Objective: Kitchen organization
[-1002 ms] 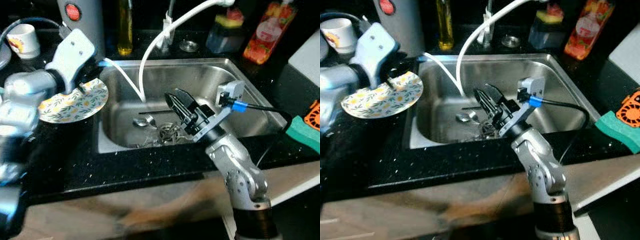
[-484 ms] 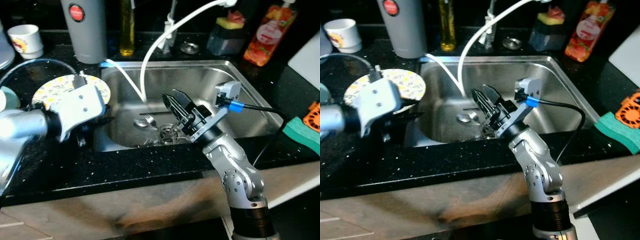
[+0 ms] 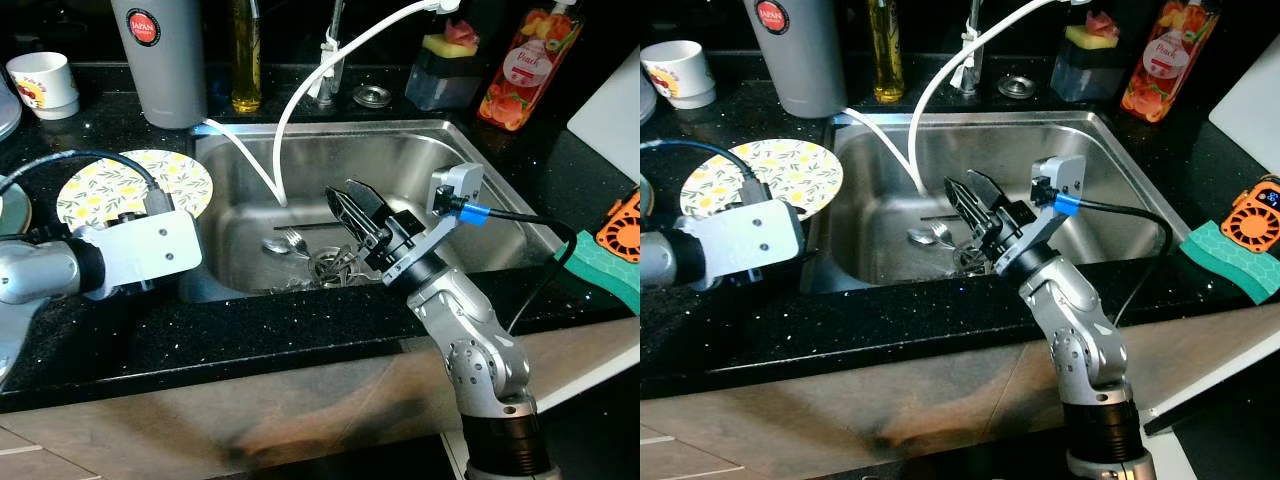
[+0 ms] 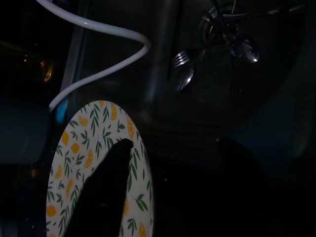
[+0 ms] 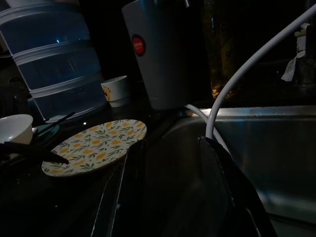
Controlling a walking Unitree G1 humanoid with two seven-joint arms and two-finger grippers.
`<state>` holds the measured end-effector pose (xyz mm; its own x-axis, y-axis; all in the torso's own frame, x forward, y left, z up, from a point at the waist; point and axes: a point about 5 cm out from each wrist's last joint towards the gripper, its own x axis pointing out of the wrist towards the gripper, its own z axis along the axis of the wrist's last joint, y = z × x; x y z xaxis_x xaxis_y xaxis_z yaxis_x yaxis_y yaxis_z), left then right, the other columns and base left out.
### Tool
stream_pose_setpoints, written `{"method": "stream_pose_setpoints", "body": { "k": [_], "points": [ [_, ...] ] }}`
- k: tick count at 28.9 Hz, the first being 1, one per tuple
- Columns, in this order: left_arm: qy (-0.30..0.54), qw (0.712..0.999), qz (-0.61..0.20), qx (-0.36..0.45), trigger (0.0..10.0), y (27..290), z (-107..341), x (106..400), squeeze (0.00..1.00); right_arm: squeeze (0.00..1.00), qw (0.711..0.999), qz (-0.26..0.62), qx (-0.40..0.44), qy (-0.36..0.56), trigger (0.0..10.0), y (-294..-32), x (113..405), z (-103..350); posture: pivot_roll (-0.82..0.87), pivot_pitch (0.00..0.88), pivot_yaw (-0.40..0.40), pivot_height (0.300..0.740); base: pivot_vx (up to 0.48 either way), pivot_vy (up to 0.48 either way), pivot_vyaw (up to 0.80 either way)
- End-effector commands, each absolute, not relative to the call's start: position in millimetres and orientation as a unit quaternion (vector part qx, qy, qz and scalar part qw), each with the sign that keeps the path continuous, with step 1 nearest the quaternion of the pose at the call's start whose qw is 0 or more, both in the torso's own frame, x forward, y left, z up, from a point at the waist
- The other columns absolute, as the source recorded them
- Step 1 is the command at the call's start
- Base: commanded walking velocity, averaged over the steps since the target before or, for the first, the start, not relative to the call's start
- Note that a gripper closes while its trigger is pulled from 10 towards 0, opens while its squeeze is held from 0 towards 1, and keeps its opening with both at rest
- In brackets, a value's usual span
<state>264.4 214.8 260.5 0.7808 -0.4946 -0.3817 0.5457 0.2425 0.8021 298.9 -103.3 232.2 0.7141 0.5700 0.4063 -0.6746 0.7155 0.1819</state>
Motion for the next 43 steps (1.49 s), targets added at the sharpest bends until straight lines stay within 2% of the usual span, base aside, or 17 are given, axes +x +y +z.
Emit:
{"method": "stream_pose_setpoints", "body": {
  "k": [1,2,12,13,14,15,16,17,25,26,27,29,30,31,33,38,43],
  "points": [
    [0.040,0.782,-0.318,0.534,10.0,220.7,260.9,260.3,1.00,0.00,0.914,0.338,0.162,-0.154,10.0,-104.6,298.5,227.2,0.16,0.092,-0.044,0.740,0.000,0.000,0.00],
    [0.060,0.779,-0.292,0.552,10.0,230.4,256.6,261.9,0.00,0.00,0.914,0.338,0.163,-0.154,10.0,-104.4,298.6,227.1,0.17,0.093,-0.044,0.740,0.000,0.000,0.00],
    [0.121,0.771,-0.188,0.597,10.0,260.6,243.3,271.9,0.00,0.00,0.913,0.341,0.164,-0.153,10.0,-104.3,299.3,227.2,0.16,0.095,-0.052,0.740,0.000,0.000,0.00],
    [0.128,0.765,-0.162,0.610,8.6,265.5,240.2,275.3,0.00,0.00,0.913,0.342,0.162,-0.153,10.0,-104.6,299.2,227.2,0.16,0.094,-0.055,0.740,0.000,0.000,0.00],
    [0.131,0.761,-0.156,0.617,8.6,266.8,238.6,276.0,0.00,0.00,0.913,0.342,0.162,-0.153,10.0,-104.6,299.2,227.3,0.16,0.094,-0.055,0.740,0.000,0.000,0.00],
    [0.131,0.753,-0.153,0.627,4.1,267.3,236.1,276.8,0.00,0.00,0.913,0.342,0.162,-0.153,10.0,-104.9,299.2,227.4,0.16,0.092,-0.058,0.740,0.000,0.000,0.00],
    [0.131,0.749,-0.153,0.631,4.1,267.0,233.6,277.4,0.00,0.00,0.913,0.342,0.162,-0.153,10.0,-105.0,299.3,227.6,0.16,0.092,-0.058,0.740,0.000,0.000,0.00],
    [0.124,0.746,-0.154,0.637,0.0,264.3,230.3,279.5,0.00,0.00,0.913,0.342,0.162,-0.153,10.0,-104.8,299.4,227.8,0.16,0.092,-0.058,0.740,0.000,0.000,0.00],
    [0.042,0.733,-0.130,0.666,0.0,246.6,229.9,293.4,0.00,0.00,0.913,0.341,0.160,-0.154,10.0,-105.5,300.0,229.0,0.15,0.090,-0.060,0.740,0.000,0.000,0.00],
    [-0.015,0.734,-0.095,0.673,0.0,240.5,242.4,300.2,0.00,0.00,0.914,0.340,0.159,-0.154,10.0,-106.3,300.1,229.2,0.15,0.090,-0.060,0.740,0.000,0.000,0.00],
    [-0.049,0.738,-0.082,0.668,5.6,234.8,249.9,302.0,0.00,0.00,0.914,0.339,0.159,-0.154,10.0,-106.5,300.1,229.3,0.15,0.090,-0.060,0.740,0.000,0.000,0.00],
    [-0.070,0.741,-0.074,0.664,5.6,230.9,254.1,303.0,0.00,0.00,0.914,0.339,0.159,-0.154,10.0,-106.8,300.2,229.2,0.14,0.085,-0.057,0.740,0.000,0.000,0.00],
    [-0.114,0.744,-0.071,0.655,10.0,222.5,261.1,302.6,0.00,0.00,0.915,0.338,0.159,-0.155,10.0,-107.1,300.3,229.2,0.14,0.085,-0.057,0.740,0.000,0.000,0.00],
    [-0.114,0.744,-0.071,0.655,10.0,222.5,261.1,302.6,0.00,0.00,0.915,0.338,0.159,-0.155,10.0,-107.1,300.3,229.2,0.14,0.085,-0.057,0.740,0.000,0.000,0.00],
    [-0.180,0.752,-0.081,0.629,10.0,205.6,268.5,298.5,0.00,0.00,0.914,0.338,0.159,-0.156,10.0,-107.3,300.6,229.7,0.15,0.081,-0.055,0.740,0.000,0.000,0.00],
    [-0.254,0.758,-0.104,0.592,10.0,181.7,270.9,291.6,0.00,0.00,0.916,0.331,0.159,-0.162,10.0,-110.8,303.4,232.4,0.14,0.073,-0.058,0.740,0.000,0.000,0.00],
    [-0.278,0.751,-0.090,0.592,10.0,179.6,272.3,293.6,0.00,0.00,0.914,0.326,0.173,-0.169,10.0,-115.1,305.6,237.4,0.14,0.061,-0.060,0.740,0.000,0.000,0.00]
  ]
}}
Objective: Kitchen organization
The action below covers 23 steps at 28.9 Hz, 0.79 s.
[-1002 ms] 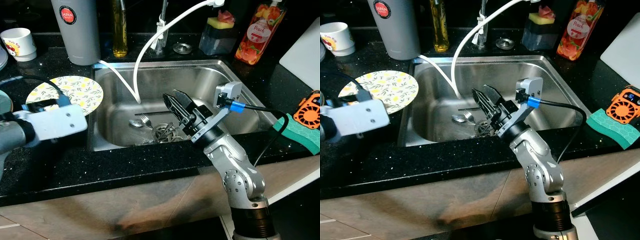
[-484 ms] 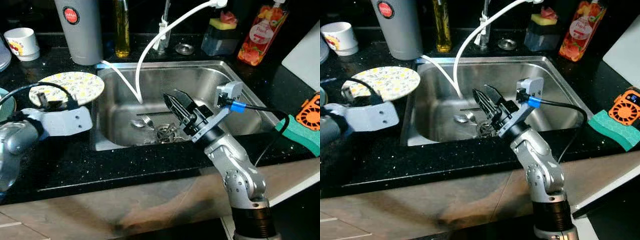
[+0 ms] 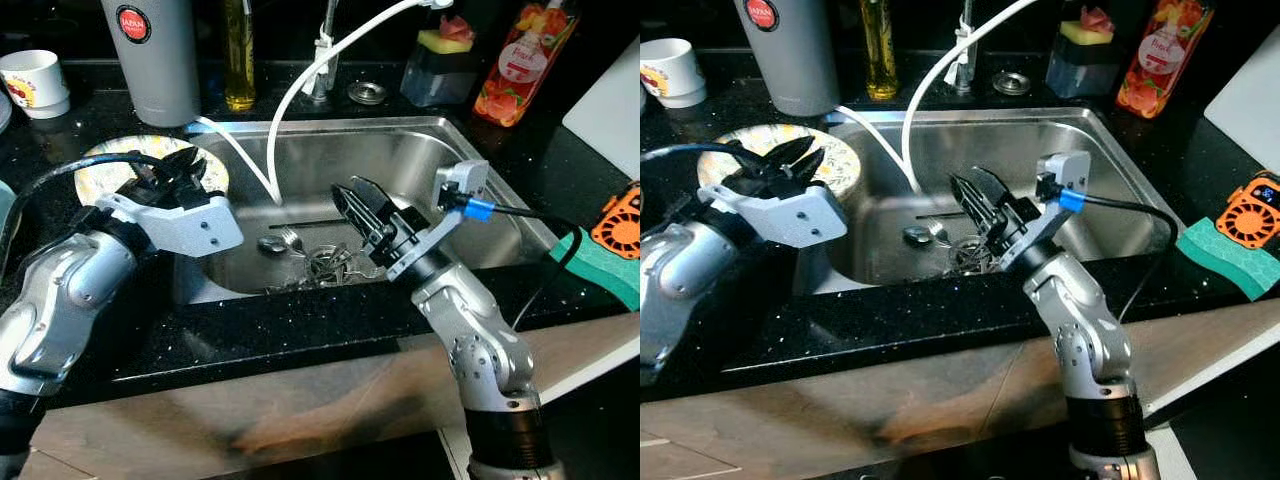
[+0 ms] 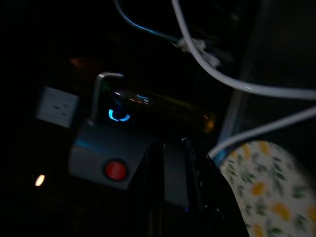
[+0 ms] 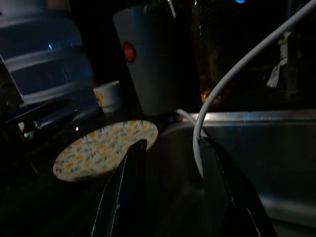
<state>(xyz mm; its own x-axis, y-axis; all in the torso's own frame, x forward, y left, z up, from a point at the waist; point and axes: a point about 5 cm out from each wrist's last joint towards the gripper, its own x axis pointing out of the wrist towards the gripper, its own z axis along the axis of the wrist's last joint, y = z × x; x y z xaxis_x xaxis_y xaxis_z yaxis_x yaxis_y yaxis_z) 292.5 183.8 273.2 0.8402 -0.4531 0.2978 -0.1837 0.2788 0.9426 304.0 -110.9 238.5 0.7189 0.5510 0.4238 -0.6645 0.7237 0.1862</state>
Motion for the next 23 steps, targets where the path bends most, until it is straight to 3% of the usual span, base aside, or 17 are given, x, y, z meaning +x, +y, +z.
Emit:
{"method": "stream_pose_setpoints", "body": {
  "k": [1,5,10,12,14,15,16,17,20,21,22,23],
  "points": [
    [-0.278,0.751,-0.090,0.592,10.0,179.6,272.3,293.6,0.00,0.00,0.914,0.326,0.173,-0.169,10.0,-115.1,305.6,237.4,0.14,0.061,-0.060,0.740,0.000,0.000,0.00],
    [-0.264,0.756,-0.098,0.591,10.0,180.3,264.9,296.7,0.00,0.00,0.913,0.328,0.173,-0.169,10.0,-114.4,305.7,237.8,0.14,0.053,-0.060,0.740,0.000,0.000,0.00],
    [-0.215,0.833,-0.067,0.506,10.0,188.0,263.7,305.0,0.00,0.00,0.913,0.328,0.172,-0.168,10.0,-114.6,306.0,237.0,0.14,0.048,-0.059,0.740,0.000,0.000,0.00],
    [-0.197,0.885,-0.028,0.421,10.0,192.6,271.2,310.2,0.00,0.00,0.913,0.328,0.173,-0.168,10.0,-114.7,306.0,237.1,0.14,0.048,-0.059,0.740,0.000,0.000,0.00],
    [-0.166,0.950,0.023,0.262,10.0,200.1,279.1,317.1,0.00,0.00,0.913,0.328,0.172,-0.168,10.0,-114.8,306.0,237.1,0.14,0.048,-0.059,0.740,0.000,0.000,0.00],
    [-0.166,0.950,0.023,0.262,10.0,200.1,279.1,317.1,0.00,0.00,0.913,0.328,0.172,-0.168,10.0,-114.8,306.0,237.1,0.14,0.048,-0.059,0.740,0.000,0.000,0.00],
    [-0.149,0.969,0.045,0.193,10.0,204.5,279.5,319.8,0.00,0.00,0.914,0.328,0.172,-0.168,10.0,-114.7,306.0,237.1,0.14,0.050,-0.056,0.740,0.000,0.000,0.00],
    [-0.095,0.990,0.107,0.024,10.0,220.2,272.4,325.9,0.00,0.00,0.914,0.327,0.172,-0.167,10.0,-114.5,306.0,236.0,0.14,0.052,-0.055,0.740,0.000,0.000,0.00],
    [-0.076,0.989,0.123,-0.025,10.0,224.2,268.6,327.3,0.00,0.00,0.914,0.327,0.172,-0.166,10.0,-114.4,305.9,235.6,0.14,0.052,-0.055,0.740,0.000,0.000,0.00],
    [-0.054,0.984,0.146,-0.084,10.0,230.6,263.8,328.7,0.65,0.00,0.914,0.327,0.172,-0.165,10.0,-114.3,305.9,234.9,0.14,0.054,-0.056,0.740,0.000,0.000,0.00],
    [-0.040,0.978,0.165,-0.118,10.0,236.6,261.3,328.8,1.00,0.00,0.915,0.327,0.172,-0.164,10.0,-114.0,305.7,234.4,0.14,0.059,-0.057,0.740,0.000,0.000,0.00],
    [-0.031,0.975,0.175,-0.135,10.0,240.2,259.9,328.7,1.00,0.00,0.915,0.327,0.172,-0.163,10.0,-113.7,305.7,234.1,0.14,0.059,-0.057,0.740,0.000,0.000,0.00]
  ]
}}
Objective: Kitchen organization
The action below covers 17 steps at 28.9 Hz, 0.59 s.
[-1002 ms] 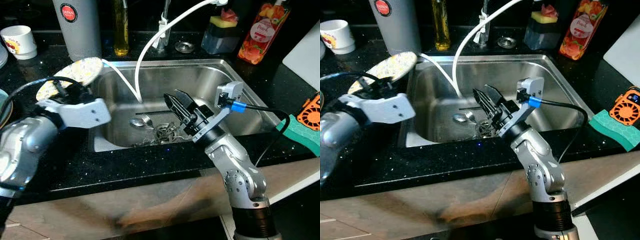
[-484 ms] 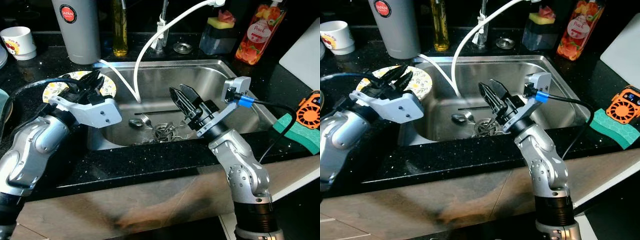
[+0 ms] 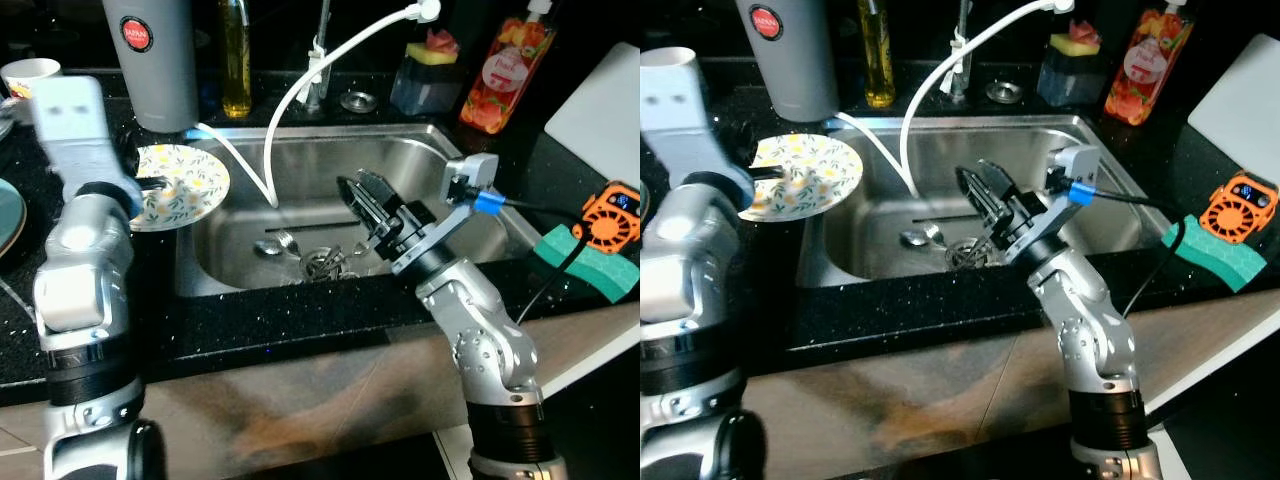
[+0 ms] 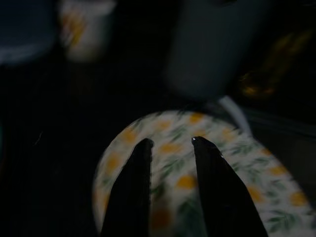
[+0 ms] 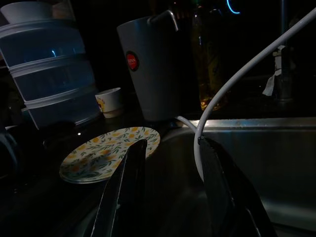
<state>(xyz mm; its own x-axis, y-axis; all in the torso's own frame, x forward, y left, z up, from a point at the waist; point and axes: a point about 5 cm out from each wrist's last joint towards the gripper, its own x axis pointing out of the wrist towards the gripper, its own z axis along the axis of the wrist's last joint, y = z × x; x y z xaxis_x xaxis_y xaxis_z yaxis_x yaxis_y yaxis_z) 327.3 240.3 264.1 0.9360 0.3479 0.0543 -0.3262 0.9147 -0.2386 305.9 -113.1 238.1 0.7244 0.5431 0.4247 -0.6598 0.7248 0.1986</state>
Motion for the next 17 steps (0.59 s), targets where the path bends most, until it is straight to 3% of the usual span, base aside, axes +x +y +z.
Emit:
{"method": "stream_pose_setpoints", "body": {
  "k": [1,6,7,14,17],
  "points": [
    [-0.020,0.966,0.193,-0.168,10.0,246.4,259.4,328.8,1.00,0.00,0.915,0.327,0.172,-0.162,10.0,-113.8,305.8,233.6,0.14,0.059,-0.057,0.740,0.000,0.000,0.00],
    [0.019,0.946,0.222,-0.237,10.0,260.7,264.4,327.7,1.00,0.00,0.914,0.328,0.174,-0.161,10.0,-113.1,306.1,233.0,0.15,0.066,-0.055,0.740,0.000,0.000,0.00],
    [0.031,0.944,0.216,-0.247,10.0,262.6,266.4,327.6,0.00,0.00,0.914,0.328,0.175,-0.161,10.0,-112.9,306.1,232.8,0.15,0.066,-0.055,0.740,0.000,0.000,0.00],
    [0.080,0.920,0.158,-0.350,10.0,257.4,273.2,328.9,0.00,0.00,0.914,0.327,0.177,-0.161,10.0,-112.2,305.2,232.0,0.15,0.071,-0.048,0.740,0.000,0.000,0.00],
    [0.095,0.909,0.169,-0.370,10.0,257.1,267.6,330.4,0.00,0.00,0.915,0.326,0.178,-0.161,10.0,-112.2,304.9,231.8,0.14,0.073,-0.043,0.740,0.000,0.000,0.00]
  ]
}}
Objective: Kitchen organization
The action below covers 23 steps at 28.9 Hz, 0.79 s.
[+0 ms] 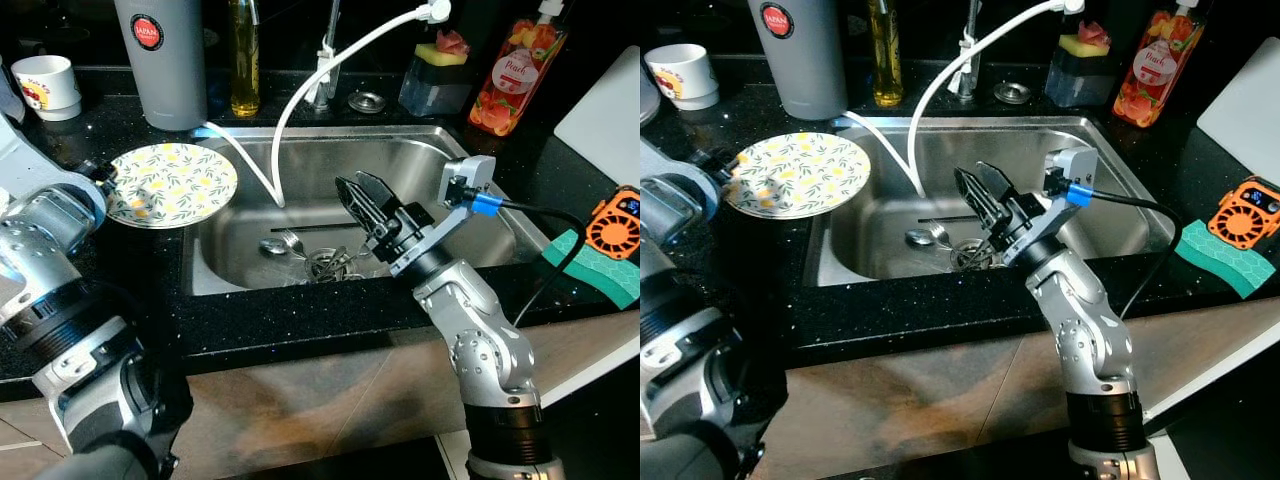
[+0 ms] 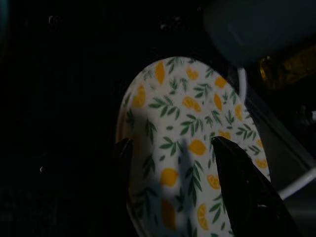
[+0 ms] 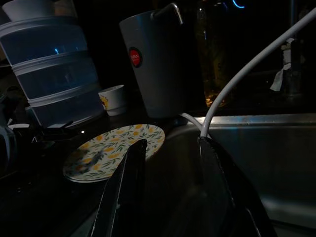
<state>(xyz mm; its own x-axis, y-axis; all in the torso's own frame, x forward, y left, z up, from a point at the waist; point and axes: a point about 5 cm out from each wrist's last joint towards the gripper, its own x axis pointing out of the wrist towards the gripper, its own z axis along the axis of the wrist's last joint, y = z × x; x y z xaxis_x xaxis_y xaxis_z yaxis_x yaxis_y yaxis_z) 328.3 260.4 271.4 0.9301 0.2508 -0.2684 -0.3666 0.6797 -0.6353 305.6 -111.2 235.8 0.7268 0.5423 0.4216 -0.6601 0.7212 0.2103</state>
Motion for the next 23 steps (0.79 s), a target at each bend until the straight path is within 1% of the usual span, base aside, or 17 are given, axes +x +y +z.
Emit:
{"method": "stream_pose_setpoints", "body": {
  "k": [1,2,4,6,7,9,11,13,16,19,23],
  "points": [
    [0.099,0.904,0.174,-0.377,10.0,257.6,266.4,330.4,0.00,0.00,0.915,0.325,0.178,-0.161,10.0,-112.3,304.8,231.8,0.14,0.073,-0.043,0.740,0.000,0.000,0.00],
    [0.100,0.902,0.180,-0.380,10.0,258.3,266.0,330.1,0.00,0.00,0.915,0.325,0.178,-0.161,10.0,-112.4,304.7,231.8,0.14,0.073,-0.043,0.740,0.000,0.000,0.00],
    [0.093,0.907,0.199,-0.359,10.0,262.2,269.0,328.1,0.00,0.00,0.916,0.323,0.178,-0.161,10.0,-113.3,304.4,231.2,0.14,0.075,-0.042,0.740,0.000,0.000,0.00],
    [0.063,0.924,0.217,-0.308,10.0,267.1,277.7,325.7,0.00,0.00,0.916,0.322,0.177,-0.160,10.0,-113.9,304.1,230.9,0.14,0.075,-0.042,0.740,0.000,0.000,0.00],
    [0.056,0.929,0.204,-0.305,10.0,265.2,281.4,326.3,0.00,0.00,0.916,0.322,0.178,-0.160,10.0,-114.1,304.1,230.8,0.14,0.076,-0.044,0.740,0.000,0.000,0.00],
    [0.062,0.924,0.189,-0.327,10.0,263.4,282.8,327.0,0.00,0.00,0.916,0.322,0.178,-0.160,10.0,-114.1,304.1,230.8,0.14,0.076,-0.044,0.740,0.000,0.000,0.00],
    [0.080,0.911,0.185,-0.360,10.0,263.8,279.5,327.2,0.00,0.00,0.916,0.323,0.178,-0.160,10.0,-113.8,304.4,231.0,0.14,0.075,-0.044,0.740,0.000,0.000,0.00],
    [0.085,0.908,0.188,-0.364,10.0,265.1,277.2,326.8,0.00,0.00,0.916,0.323,0.178,-0.160,10.0,-113.6,304.4,231.1,0.14,0.075,-0.044,0.740,0.000,0.000,0.00],
    [0.098,0.894,0.197,-0.391,10.0,266.5,268.1,327.5,0.00,0.00,0.916,0.324,0.178,-0.160,10.0,-113.8,305.1,231.4,0.14,0.076,-0.050,0.740,0.000,0.000,0.00],
    [0.102,0.887,0.203,-0.403,10.0,267.2,262.0,329.2,0.00,0.00,0.915,0.324,0.177,-0.160,10.0,-113.5,305.1,231.5,0.14,0.076,-0.051,0.740,0.000,0.000,0.00],
    [0.103,0.886,0.203,-0.403,10.0,266.4,258.3,330.5,0.00,0.00,0.915,0.324,0.177,-0.161,10.0,-113.4,304.7,232.1,0.14,0.076,-0.051,0.740,0.000,0.000,0.00]
  ]
}}
